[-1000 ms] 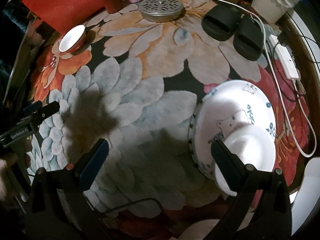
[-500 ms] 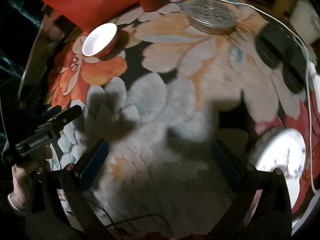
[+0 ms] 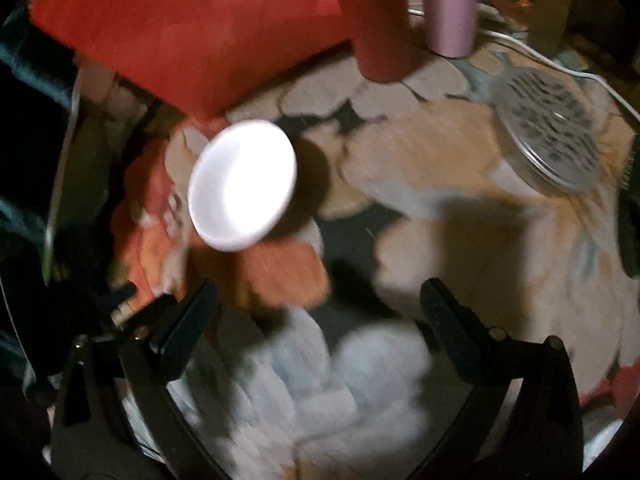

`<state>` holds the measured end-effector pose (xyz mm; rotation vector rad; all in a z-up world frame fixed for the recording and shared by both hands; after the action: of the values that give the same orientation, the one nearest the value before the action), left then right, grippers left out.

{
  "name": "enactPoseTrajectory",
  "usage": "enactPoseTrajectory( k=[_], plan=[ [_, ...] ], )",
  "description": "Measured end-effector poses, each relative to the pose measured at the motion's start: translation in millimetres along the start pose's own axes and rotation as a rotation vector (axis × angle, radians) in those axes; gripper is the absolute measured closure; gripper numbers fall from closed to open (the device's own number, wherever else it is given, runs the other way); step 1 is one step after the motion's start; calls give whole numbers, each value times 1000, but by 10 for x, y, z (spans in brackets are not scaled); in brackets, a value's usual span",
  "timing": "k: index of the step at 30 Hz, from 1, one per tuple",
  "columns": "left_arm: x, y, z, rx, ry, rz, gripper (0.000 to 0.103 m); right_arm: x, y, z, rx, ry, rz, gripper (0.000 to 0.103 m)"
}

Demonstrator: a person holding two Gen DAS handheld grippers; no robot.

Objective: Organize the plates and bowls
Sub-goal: 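Grasp the rim of the small white bowl with the right gripper, then lift the small white bowl and carry it over the plate stack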

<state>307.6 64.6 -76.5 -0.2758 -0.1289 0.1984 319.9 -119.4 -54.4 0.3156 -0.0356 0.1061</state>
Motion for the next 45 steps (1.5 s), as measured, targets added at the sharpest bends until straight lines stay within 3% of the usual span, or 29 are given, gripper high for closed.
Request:
enactPoseTrajectory(
  k=[3,5,9,11,15,20,25,33,45],
  plan=[
    [267,-48,-41,-26,-14,27,6,226,71,-122,3,10,0,18],
    [440,-74,-112,-30,-17,37,17,316,96,-188,7,13,-1,25],
    [693,-135,-284,-13,-15,23,28,452,157,-346,12,23,10,36],
    [760,-157,-377,-2,0,9,53,487,181,-443,17,41,15,42],
    [780,-199,-526,11,22,-21,63,538,157,-600,24,67,4,59],
    [702,-307,-612,0,34,-73,96,536,121,-728,60,95,-13,91],
    [614,-366,-540,21,35,-92,97,446,122,-685,52,92,-20,92],
    [235,-470,-88,15,45,-109,97,95,212,-312,61,94,-24,92],
    [-844,-846,899,70,49,-218,97,-1028,389,553,40,139,-15,92]
  ],
)
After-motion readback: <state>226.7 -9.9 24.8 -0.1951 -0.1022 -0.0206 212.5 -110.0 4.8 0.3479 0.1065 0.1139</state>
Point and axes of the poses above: each gripper's, at about its wrist camera, not at the fingertips, and z roughly against the way its jaws point, y to its left, x to its top, the point moved 7 cm from there along -z, roughly the way its jaws point, and after that the axes turned 13 degrees about y, right-handed, at the moved point
